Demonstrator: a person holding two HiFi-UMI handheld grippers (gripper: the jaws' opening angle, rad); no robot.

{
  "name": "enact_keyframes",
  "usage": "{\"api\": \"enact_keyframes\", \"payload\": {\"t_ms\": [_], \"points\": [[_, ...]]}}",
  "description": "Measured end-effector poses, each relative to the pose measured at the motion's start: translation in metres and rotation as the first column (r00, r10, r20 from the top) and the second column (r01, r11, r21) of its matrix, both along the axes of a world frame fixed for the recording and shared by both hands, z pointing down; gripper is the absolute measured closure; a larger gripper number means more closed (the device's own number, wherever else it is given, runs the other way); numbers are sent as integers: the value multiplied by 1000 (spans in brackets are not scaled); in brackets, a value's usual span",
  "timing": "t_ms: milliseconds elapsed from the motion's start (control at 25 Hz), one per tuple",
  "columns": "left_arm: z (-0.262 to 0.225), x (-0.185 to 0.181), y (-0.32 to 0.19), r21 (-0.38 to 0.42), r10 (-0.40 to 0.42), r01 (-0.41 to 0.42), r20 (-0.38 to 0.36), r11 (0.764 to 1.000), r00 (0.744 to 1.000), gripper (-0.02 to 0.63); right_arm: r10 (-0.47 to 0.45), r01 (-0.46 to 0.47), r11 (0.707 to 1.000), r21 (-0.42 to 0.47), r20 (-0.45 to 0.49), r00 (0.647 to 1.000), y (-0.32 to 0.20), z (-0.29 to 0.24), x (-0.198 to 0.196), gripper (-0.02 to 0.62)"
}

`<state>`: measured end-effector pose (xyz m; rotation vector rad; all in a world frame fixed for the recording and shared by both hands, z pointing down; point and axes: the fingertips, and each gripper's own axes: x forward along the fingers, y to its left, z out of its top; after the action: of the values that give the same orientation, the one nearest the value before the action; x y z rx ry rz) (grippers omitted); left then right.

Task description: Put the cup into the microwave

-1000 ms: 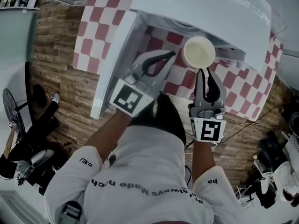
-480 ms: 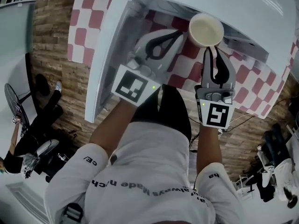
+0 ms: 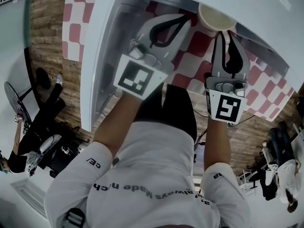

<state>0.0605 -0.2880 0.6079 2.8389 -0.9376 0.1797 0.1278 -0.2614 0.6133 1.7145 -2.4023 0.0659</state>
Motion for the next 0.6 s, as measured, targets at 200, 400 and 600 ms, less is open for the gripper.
{"api": "enact_keyframes", "payload": {"t_ms": [200, 400, 600], "points": [[10, 8, -16, 20, -11, 11, 9, 1000, 1000, 603, 7, -7, 1000, 16, -3, 1000, -19, 8, 6, 557], [22, 16, -30, 40, -14, 12, 36, 999, 999, 602, 21, -21, 999, 38, -3, 1000, -36, 16, 11, 557], [29, 21, -46, 47, -28, 26, 35, 999, 999, 603, 33, -33, 998, 56, 9, 999, -55, 22, 16, 557]]}}
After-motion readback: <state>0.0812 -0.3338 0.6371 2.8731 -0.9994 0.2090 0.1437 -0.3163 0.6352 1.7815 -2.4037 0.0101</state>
